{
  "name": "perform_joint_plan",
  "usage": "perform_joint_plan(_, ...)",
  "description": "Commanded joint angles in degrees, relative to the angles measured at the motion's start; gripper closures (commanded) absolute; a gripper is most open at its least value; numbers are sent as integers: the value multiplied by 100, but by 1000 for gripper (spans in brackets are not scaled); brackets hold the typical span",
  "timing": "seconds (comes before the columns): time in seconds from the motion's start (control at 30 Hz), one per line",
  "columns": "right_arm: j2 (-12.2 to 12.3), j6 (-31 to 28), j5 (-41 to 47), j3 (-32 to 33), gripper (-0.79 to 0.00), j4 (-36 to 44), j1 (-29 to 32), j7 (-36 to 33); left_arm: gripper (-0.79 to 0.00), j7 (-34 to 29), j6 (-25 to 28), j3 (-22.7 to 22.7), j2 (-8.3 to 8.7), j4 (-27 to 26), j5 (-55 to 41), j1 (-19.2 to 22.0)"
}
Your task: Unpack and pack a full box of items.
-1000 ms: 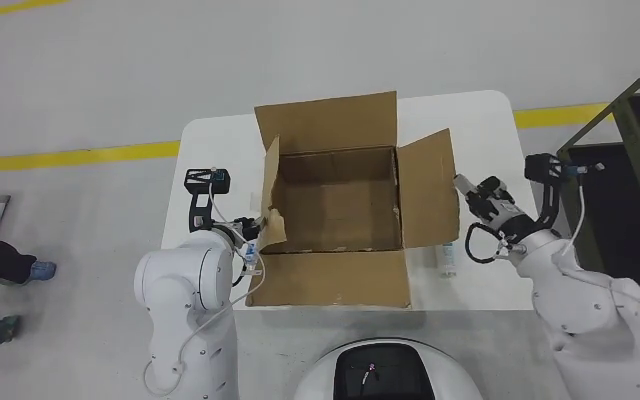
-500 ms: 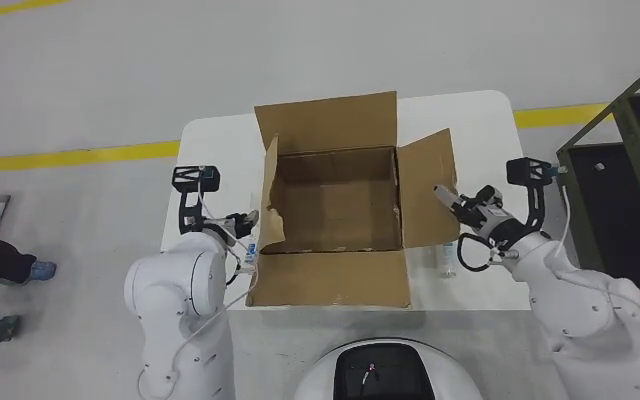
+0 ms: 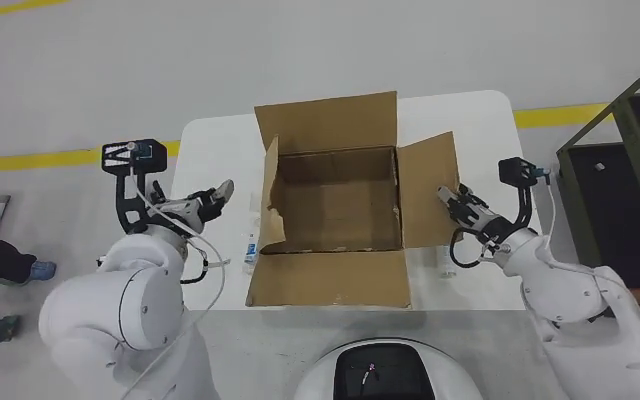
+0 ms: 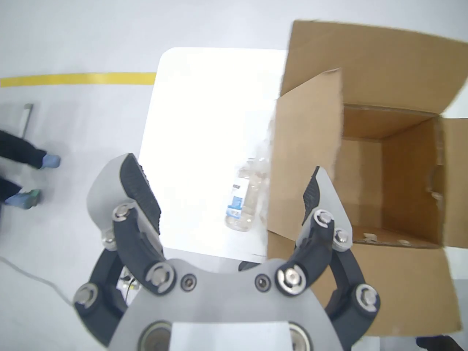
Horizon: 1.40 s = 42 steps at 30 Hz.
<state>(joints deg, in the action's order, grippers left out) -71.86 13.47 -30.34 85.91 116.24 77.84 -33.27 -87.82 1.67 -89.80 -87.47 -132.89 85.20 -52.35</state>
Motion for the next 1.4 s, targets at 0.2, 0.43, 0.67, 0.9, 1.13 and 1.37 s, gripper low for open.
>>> perform_joint_plan(0.2,19,-17,36,22,0,4,5,-19,-785,71,250,1225,-7,630,46,521)
perform_joint_plan(0.43,35,-17,127,100,0,84,52,30,-785,299,627,1890,18,1665,1248,759)
perform_joint_plan(0.67,53,-32,230,214,0,204,126,77,-785,600,678,2042,27,2499,1978,819)
perform_joint_plan(0.9,74,-44,289,329,0,243,143,91,-785,715,641,1814,47,2678,2392,820)
perform_joint_plan(1.13,101,-112,265,404,0,209,130,68,-785,782,710,1389,92,2818,2711,751)
perform_joint_plan(1.37,126,-251,311,427,0,153,83,-6,-785,521,754,1146,80,2133,2387,778)
